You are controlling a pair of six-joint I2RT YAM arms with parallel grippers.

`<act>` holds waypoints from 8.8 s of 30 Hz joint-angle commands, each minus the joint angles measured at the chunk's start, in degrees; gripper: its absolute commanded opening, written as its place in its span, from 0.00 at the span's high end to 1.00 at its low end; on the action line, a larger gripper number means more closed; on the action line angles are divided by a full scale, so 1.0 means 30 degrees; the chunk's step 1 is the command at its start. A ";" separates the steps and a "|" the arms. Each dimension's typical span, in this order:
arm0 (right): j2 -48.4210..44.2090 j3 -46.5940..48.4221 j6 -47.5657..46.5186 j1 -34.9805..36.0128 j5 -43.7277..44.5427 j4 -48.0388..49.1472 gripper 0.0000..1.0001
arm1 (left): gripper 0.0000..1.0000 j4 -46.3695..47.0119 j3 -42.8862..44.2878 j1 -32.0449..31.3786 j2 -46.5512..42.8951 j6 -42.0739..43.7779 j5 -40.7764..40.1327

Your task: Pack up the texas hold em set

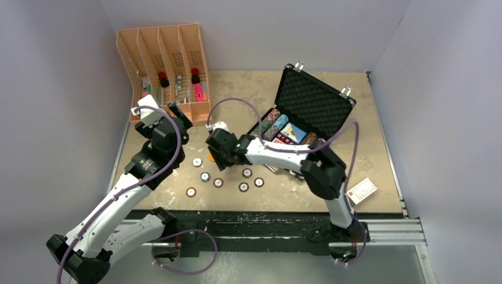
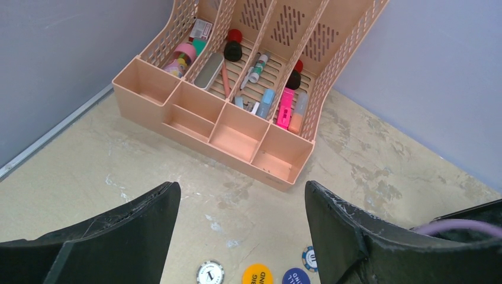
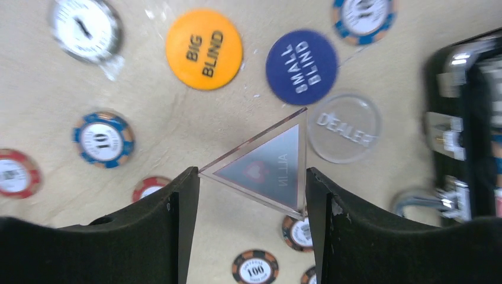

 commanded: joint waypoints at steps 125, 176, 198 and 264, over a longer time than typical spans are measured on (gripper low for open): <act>-0.4201 -0.2678 0.1358 -0.3010 0.0251 0.2780 0.60 | 0.28 0.0766 -0.1050 0.0055 -0.2284 -0.1318 -0.2491; -0.8379 -0.7176 0.5251 -0.8122 0.1678 0.0849 0.26 | 0.25 0.2682 0.0613 0.0061 0.2096 0.2300 1.1620; 0.0252 0.1665 0.2268 -0.3192 -0.1325 0.0351 0.23 | 0.25 0.1487 0.0182 0.0059 -0.0506 0.0878 0.3214; 0.0771 0.0372 -0.0727 -0.2423 -0.3006 -0.3706 0.42 | 0.26 0.1581 0.0147 0.0055 0.0042 0.0613 0.4410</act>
